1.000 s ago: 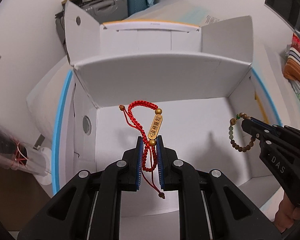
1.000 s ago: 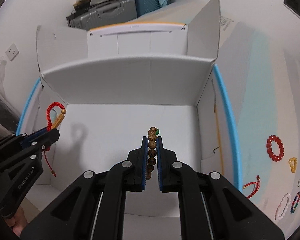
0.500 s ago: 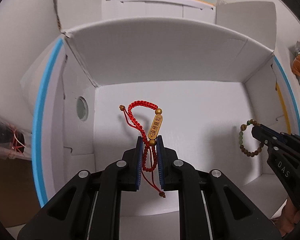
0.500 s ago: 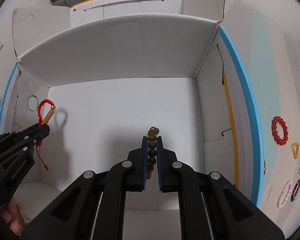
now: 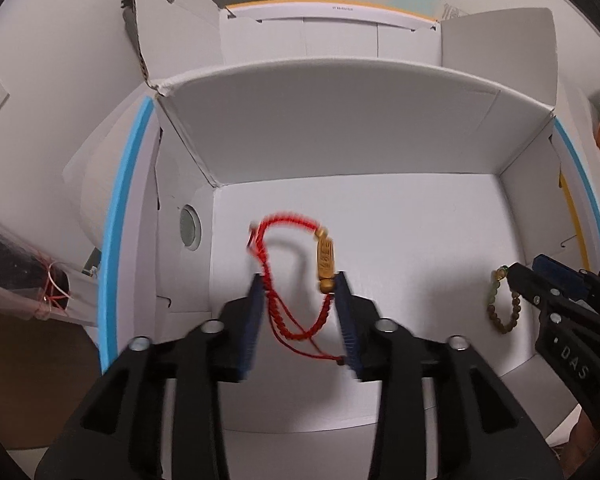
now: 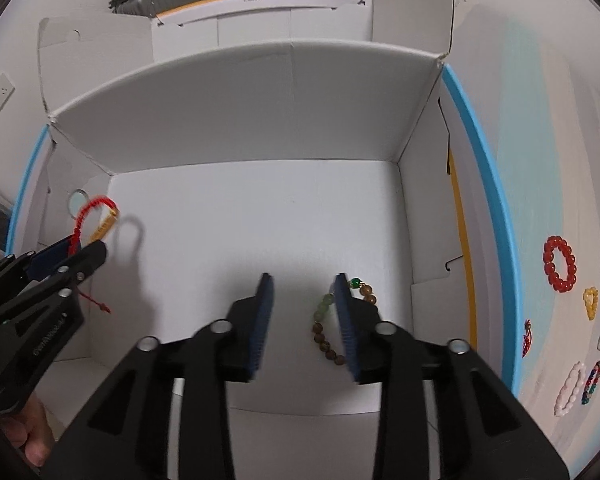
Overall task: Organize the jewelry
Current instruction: 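Open the left tool to drop the red cord bracelet while the right tool drops the wooden bracelet, then move both open tools back over the remaining bracelets on the bed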
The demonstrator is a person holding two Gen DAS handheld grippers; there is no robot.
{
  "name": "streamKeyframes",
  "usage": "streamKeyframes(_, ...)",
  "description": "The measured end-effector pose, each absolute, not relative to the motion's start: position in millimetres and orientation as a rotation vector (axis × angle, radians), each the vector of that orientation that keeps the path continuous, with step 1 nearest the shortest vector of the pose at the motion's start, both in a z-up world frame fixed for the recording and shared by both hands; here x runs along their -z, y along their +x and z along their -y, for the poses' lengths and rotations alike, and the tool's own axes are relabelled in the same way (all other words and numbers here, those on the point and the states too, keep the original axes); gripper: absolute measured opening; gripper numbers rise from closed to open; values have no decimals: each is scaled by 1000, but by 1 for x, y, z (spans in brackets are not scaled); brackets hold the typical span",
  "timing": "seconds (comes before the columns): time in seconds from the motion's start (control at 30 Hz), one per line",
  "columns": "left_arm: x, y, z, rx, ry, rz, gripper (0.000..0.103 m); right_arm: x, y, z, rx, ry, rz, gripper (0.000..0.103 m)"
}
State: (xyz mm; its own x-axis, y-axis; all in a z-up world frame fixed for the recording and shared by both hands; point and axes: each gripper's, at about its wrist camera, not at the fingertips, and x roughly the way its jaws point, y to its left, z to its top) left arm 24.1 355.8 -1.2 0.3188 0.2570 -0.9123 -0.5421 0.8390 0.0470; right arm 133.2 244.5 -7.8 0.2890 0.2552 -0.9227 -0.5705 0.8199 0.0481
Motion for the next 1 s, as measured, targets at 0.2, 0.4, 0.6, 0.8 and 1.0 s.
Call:
streamKeyframes(0.2,-9,18,-355,-553,-284,-1092,66,-7,127,-242,-570,-315,-1121,56)
streamKeyframes(0.4,-22,8,-351,-557,-283,-1059,83,-21,124,-237,-585,-310,-1086,70)
streamKeyframes(0.6,-40,-5,-342,-539,-276,-991,96,-48,115,-219,-614,-288,-1023,85)
streamKeyframes(0.8,-54,-11,-326,-510,-270,-958,97,-63,110,-206,-613,-291,-975,93)
streamKeyframes(1.0,-71,-19,-298,-479,-245,-899,97,-78,104,-181,-621,-275,-932,95)
